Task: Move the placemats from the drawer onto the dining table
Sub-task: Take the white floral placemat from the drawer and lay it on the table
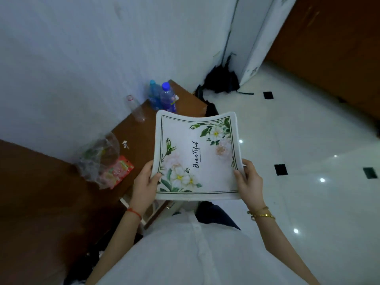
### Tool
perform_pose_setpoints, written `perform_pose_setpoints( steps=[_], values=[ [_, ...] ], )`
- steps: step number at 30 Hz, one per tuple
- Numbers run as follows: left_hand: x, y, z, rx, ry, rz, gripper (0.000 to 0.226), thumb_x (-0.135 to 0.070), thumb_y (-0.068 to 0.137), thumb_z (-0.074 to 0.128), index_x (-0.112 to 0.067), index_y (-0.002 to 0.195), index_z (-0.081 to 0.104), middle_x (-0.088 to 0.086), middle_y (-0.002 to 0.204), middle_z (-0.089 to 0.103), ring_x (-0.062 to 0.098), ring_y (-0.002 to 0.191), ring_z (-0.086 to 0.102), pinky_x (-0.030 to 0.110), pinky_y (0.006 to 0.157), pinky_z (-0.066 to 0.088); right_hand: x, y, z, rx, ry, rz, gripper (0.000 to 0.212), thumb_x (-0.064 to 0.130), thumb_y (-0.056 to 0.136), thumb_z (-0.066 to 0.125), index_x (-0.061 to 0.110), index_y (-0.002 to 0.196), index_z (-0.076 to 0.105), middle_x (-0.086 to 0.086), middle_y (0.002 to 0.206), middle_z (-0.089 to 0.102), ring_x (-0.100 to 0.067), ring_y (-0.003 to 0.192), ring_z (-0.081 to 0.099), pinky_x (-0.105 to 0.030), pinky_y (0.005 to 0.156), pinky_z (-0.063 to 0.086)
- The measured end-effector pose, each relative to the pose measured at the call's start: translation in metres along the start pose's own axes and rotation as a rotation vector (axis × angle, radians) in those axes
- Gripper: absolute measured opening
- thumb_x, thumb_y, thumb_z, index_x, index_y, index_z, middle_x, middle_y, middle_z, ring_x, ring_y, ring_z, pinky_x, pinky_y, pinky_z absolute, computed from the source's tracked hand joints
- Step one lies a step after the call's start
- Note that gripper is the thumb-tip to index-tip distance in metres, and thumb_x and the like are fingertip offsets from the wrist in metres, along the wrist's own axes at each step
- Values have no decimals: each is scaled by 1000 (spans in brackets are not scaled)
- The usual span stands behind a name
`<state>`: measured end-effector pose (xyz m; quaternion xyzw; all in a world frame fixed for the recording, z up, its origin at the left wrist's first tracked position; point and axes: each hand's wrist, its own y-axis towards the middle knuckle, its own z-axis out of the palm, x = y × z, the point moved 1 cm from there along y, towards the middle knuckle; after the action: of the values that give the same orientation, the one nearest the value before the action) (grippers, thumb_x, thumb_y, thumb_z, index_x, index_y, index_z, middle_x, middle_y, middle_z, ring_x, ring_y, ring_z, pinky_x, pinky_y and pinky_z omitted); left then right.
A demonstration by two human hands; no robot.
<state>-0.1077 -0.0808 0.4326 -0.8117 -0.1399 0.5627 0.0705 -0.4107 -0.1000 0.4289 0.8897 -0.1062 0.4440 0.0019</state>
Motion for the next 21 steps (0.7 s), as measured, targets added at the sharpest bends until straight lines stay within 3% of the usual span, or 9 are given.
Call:
perform_pose_setpoints(
  steps=[2,7,10,12,16,21],
  values=[
    [-19,15,15,101,15,47,44,-2,91,52,-32,123,53,-20,111,65,4,104,63,32,91,53,-8,-8,-22,-93,21,52,25,4,90,58,7,114,52,12,62,46,5,58,52,-7,51,34],
    [-67,49,82,339,58,147,42,-1,92,51,-28,124,52,-4,116,67,8,103,64,31,91,53,-39,-26,-79,-292,40,177,27,8,91,58,8,117,51,13,64,51,4,58,53,-7,50,36],
    [-93,65,138,474,106,202,43,-2,92,51,-30,124,52,-3,118,66,13,106,64,35,93,51,-64,-38,-114,-418,47,254,27,7,91,58,6,117,52,16,64,50,7,60,54,-6,51,36],
    [-110,70,182,556,123,249,43,-1,92,51,-27,126,53,-3,118,65,14,106,63,32,91,51,-84,-47,-139,-497,46,303,27,7,91,59,6,117,52,18,67,51,8,62,55,-5,53,37],
    [-150,65,283,701,142,325,41,4,92,50,-20,125,53,0,116,63,13,102,62,10,78,48,-131,-60,-204,-601,40,407,28,7,91,59,5,117,52,14,63,53,6,60,55,-5,52,35],
    [-203,47,421,835,111,375,40,4,90,52,-19,123,54,-7,109,67,7,93,64,12,75,49,-191,-66,-310,-731,6,470,30,9,90,61,6,119,52,5,86,65,7,67,55,0,59,37]
  ],
)
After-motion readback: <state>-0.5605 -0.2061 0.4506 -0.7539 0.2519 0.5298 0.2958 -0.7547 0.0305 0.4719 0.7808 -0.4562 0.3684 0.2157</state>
